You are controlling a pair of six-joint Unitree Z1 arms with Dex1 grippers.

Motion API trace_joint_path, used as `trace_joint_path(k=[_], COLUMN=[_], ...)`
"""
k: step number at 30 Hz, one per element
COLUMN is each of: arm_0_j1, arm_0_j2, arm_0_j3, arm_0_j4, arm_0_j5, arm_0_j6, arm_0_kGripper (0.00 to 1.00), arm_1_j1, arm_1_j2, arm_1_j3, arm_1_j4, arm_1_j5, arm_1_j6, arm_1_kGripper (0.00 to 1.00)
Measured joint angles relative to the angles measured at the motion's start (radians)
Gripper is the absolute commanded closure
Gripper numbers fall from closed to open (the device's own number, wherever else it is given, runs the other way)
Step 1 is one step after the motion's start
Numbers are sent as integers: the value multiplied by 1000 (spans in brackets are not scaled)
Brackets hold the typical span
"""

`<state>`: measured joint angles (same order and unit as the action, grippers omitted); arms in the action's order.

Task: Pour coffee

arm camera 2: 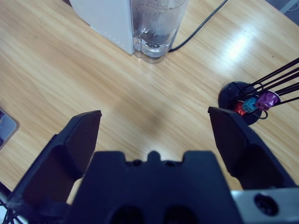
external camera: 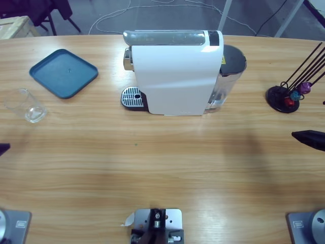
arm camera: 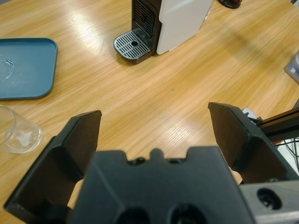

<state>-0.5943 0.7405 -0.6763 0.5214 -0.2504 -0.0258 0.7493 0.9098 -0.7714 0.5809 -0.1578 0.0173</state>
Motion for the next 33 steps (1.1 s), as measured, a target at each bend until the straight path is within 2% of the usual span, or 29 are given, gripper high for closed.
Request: trace_joint_path(k=[12, 16, 23, 27, 33], arm_0_j1=[0, 0, -2, -3, -3], arm_0_j2=[6, 38, 259, 371, 518], arm_0_j3=[0, -31, -241, -266, -291], arm_0_j4=[0, 5, -5, -89, -239], arm_0_j5=[0, 0, -51, -52, -74], arm_0_j6=[-3, -82, -244, -316, -565], arm_0_kGripper=[0, 0, 27, 29, 50], arm_1_j1=[0, 0, 0, 0, 1], arm_1_j2=[15, 15, 14, 14, -6], arm_1_j3=[-1, -1, -1, -1, -1], arm_1_j4=[0, 0, 0, 0, 7], arm_1_j5=[0, 0, 0, 0, 0], arm_1_j6=[0, 0, 0, 0, 0], arm_1_kGripper=[0, 0, 0, 0, 0])
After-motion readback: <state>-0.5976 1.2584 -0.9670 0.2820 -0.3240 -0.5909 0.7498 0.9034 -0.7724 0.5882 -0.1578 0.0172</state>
